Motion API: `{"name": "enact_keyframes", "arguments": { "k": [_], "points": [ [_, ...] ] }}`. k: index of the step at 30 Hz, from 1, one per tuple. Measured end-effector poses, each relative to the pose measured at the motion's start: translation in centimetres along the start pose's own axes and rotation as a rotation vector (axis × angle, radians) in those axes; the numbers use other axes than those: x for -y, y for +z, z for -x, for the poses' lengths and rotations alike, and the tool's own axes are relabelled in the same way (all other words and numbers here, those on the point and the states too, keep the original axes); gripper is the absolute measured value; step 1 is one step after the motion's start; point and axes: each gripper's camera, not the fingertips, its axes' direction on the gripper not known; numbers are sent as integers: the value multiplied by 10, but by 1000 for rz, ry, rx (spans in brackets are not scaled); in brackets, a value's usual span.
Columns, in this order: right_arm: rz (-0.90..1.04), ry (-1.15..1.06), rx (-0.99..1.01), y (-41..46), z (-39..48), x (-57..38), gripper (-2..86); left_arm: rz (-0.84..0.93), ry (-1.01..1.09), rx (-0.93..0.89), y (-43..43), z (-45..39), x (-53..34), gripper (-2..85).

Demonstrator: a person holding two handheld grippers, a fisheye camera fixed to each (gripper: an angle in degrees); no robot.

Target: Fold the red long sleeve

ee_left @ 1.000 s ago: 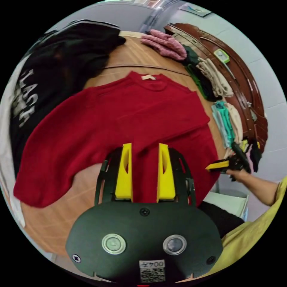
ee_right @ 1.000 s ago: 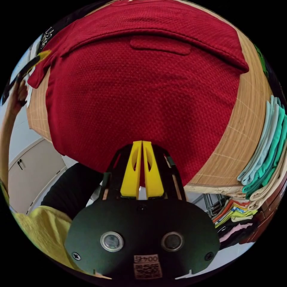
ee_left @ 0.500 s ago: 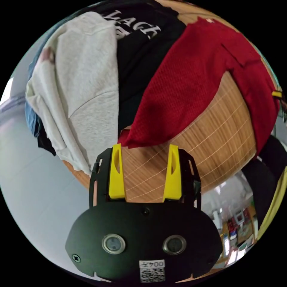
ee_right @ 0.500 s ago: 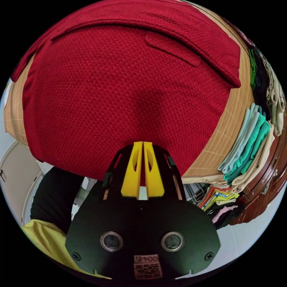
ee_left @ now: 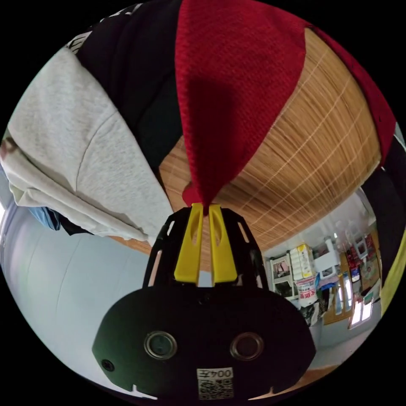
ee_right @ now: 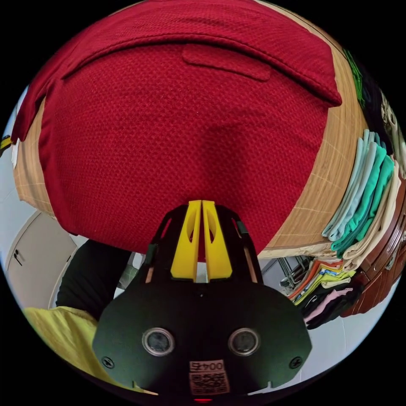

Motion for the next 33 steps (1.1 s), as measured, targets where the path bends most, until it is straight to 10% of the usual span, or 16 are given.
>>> {"name": "enact_keyframes", "arguments": {
  "k": [15, 33],
  "points": [
    [-148, 50, 273, -13, -70, -64, -5, -547, 183, -1021, -133, 46, -44, 22],
    [-382, -12, 572, -53, -159, -165, 135, -757, 194, -1550, -176, -101, 284, 69]
  ]
}}
